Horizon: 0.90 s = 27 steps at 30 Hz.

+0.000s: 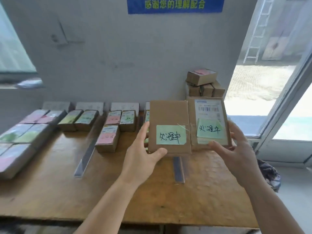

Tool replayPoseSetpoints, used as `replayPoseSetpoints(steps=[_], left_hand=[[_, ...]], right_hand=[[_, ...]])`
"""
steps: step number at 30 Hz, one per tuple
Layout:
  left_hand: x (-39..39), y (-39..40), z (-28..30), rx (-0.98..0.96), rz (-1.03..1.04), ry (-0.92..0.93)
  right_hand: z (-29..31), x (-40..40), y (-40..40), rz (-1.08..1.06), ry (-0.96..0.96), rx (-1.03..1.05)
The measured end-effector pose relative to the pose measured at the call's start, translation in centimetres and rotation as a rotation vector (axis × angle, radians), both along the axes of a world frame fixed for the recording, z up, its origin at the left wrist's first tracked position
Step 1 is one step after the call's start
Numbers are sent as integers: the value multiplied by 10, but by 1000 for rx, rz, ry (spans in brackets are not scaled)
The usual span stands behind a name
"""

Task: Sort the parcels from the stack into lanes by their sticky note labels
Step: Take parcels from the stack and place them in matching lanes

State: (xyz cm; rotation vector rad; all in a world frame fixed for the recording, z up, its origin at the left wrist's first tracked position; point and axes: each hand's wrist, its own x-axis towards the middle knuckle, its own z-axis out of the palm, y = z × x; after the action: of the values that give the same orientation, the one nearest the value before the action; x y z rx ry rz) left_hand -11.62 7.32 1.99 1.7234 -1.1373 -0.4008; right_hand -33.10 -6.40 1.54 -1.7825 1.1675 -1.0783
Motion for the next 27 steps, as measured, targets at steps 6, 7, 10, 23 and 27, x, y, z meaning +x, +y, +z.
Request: replayPoseSetpoints(steps=[6,7,10,23,27], left_hand=[[57,88,9,-18,133,-39],[66,102,11,-17,147,-41],[92,141,16,-17,212,-25],[210,228,13,117,493,101],[259,225,4,170,522,149]], right_hand=[[8,71,68,100,-14,-7],[9,83,79,112,-9,-17],[11,119,108,172,13,-24],[2,272,185,392,194,-70],[-11,325,177,454,281,-103]])
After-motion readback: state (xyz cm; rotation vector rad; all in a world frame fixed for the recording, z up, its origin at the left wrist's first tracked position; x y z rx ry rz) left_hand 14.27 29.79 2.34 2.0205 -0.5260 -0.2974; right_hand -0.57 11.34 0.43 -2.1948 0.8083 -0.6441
